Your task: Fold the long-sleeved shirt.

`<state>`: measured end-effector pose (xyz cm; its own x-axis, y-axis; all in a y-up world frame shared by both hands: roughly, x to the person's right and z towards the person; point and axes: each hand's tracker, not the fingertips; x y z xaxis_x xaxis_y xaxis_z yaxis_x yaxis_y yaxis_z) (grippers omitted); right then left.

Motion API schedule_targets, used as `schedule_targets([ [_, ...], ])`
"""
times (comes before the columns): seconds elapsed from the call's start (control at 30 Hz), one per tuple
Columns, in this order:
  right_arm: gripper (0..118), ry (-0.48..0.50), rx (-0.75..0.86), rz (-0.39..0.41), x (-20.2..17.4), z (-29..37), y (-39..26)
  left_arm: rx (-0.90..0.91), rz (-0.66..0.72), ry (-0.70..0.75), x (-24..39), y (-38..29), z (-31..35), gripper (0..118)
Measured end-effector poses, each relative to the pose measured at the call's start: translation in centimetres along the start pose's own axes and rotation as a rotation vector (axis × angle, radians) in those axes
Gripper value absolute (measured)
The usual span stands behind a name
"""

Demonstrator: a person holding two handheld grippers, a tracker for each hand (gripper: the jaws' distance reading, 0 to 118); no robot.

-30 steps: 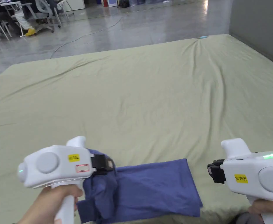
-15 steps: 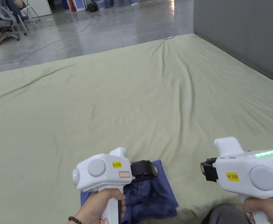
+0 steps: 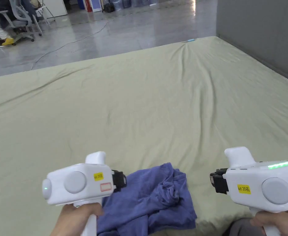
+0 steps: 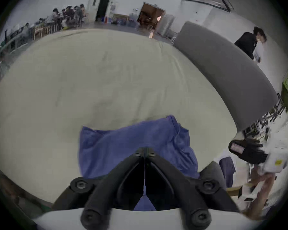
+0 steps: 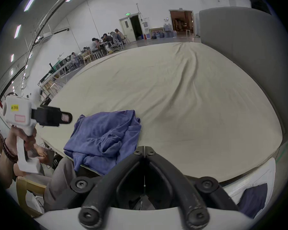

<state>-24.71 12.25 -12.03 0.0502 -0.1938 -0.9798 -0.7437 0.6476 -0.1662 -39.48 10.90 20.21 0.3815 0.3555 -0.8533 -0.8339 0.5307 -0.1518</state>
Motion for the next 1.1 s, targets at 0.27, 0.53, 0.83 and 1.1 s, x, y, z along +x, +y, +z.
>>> schedule_targets([
  [0.27,0,-0.008,0.002,0.008,0.3,1.4,-0.5,-0.142,-0.027,-0.107,4.2,-0.9,-11.0,0],
  [0.53,0,-0.065,-0.007,-0.025,2.4,2.0,-1.0,-0.202,-0.023,-0.266,9.7,-3.4,-13.2,0],
  [0.83,0,-0.027,-0.023,0.001,0.8,0.8,0.4,-0.137,-0.134,-0.262,8.4,-1.4,-8.7,0],
  [1.1,0,0.254,-0.098,0.022,-6.3,-8.1,4.2,0.087,0.132,-0.180,-4.9,-0.7,2.1,0],
])
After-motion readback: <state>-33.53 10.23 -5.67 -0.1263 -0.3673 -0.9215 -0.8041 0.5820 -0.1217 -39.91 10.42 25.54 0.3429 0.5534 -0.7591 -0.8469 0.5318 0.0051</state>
